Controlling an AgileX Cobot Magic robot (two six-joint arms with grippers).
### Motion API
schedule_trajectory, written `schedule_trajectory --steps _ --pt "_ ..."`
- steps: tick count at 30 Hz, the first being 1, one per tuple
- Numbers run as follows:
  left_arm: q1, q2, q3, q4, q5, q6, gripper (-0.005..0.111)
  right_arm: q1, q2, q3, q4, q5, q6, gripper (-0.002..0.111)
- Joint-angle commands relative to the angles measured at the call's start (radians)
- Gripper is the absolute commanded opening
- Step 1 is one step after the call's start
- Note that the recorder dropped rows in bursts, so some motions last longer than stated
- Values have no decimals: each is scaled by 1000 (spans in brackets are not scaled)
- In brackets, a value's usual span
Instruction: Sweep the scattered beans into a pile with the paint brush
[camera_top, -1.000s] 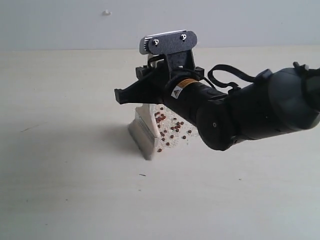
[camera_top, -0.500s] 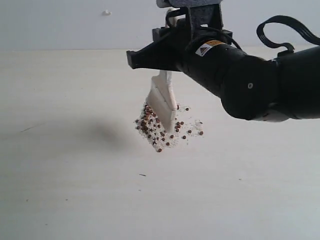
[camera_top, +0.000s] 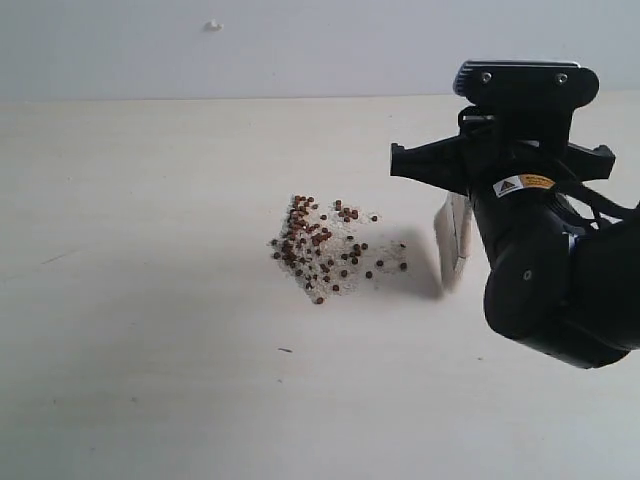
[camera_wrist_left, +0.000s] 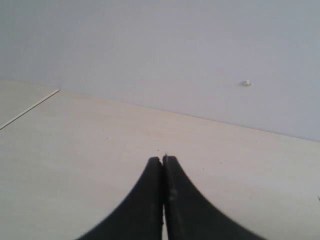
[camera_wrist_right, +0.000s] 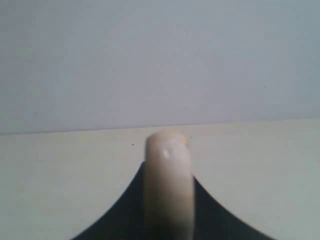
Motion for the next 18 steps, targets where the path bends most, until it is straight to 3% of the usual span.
schedule_trajectory --steps 1,18 --pt "4 -7 3 -9 -1 4 0 -5 42 -2 -20 -24 22 0" --pt "4 -7 3 -9 -1 4 0 -5 196 -249 -55 224 26 0"
